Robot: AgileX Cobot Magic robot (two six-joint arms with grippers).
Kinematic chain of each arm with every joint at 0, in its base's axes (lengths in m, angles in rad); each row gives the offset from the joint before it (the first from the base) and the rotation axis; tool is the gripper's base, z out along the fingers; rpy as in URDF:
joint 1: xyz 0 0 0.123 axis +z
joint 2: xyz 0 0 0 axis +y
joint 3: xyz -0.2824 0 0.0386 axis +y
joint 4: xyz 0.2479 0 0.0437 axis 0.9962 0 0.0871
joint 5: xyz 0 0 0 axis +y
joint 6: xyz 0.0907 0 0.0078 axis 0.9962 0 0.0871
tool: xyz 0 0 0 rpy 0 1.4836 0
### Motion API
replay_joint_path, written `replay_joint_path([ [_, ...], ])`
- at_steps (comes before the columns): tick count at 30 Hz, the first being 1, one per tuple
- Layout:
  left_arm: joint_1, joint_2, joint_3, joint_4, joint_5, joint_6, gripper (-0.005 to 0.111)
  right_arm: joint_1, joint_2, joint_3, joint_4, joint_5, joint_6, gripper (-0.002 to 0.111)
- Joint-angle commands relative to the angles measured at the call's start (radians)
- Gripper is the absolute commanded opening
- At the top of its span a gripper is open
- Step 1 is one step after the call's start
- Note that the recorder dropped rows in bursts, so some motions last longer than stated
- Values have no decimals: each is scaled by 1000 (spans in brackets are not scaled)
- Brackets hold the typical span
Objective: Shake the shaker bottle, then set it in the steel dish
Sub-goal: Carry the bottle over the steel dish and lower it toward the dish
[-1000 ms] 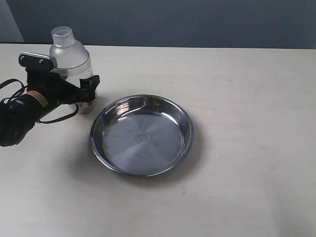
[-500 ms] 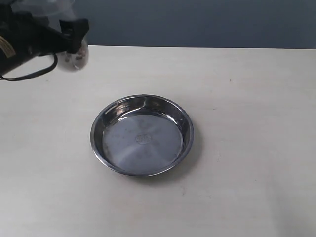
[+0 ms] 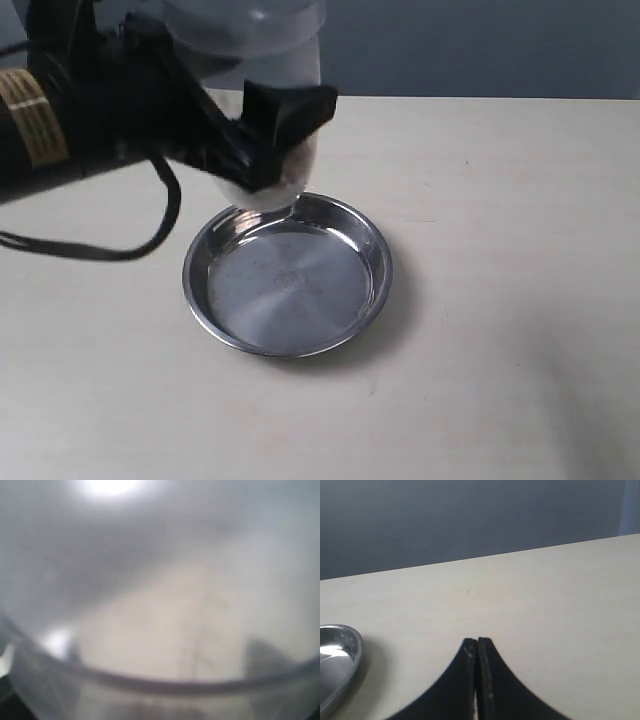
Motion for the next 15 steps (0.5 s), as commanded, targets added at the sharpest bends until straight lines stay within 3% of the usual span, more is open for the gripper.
replay_joint_path([
  [1, -10, -43, -114, -109, 60, 77, 0, 1, 2, 1, -2, -16, -4, -1],
  [3, -15, 35, -26, -177, 133, 77, 0, 1, 2, 1, -2, -16, -4, -1],
  [6, -13, 171, 92, -226, 0, 77, 0, 1, 2, 1, -2, -16, -4, -1],
  [10, -25, 68, -25, -215, -54, 118, 0, 1, 2, 1, -2, -14, -4, -1],
  [12, -25, 99, 1, -234, -42, 132, 0, 1, 2, 1, -2, -14, -4, -1],
  [14, -23, 257, 104, -270, -88, 132, 0, 1, 2, 1, -2, -14, -4, -1],
  [15, -23, 257, 75, -267, -125, 132, 0, 1, 2, 1, -2, -14, -4, -1],
])
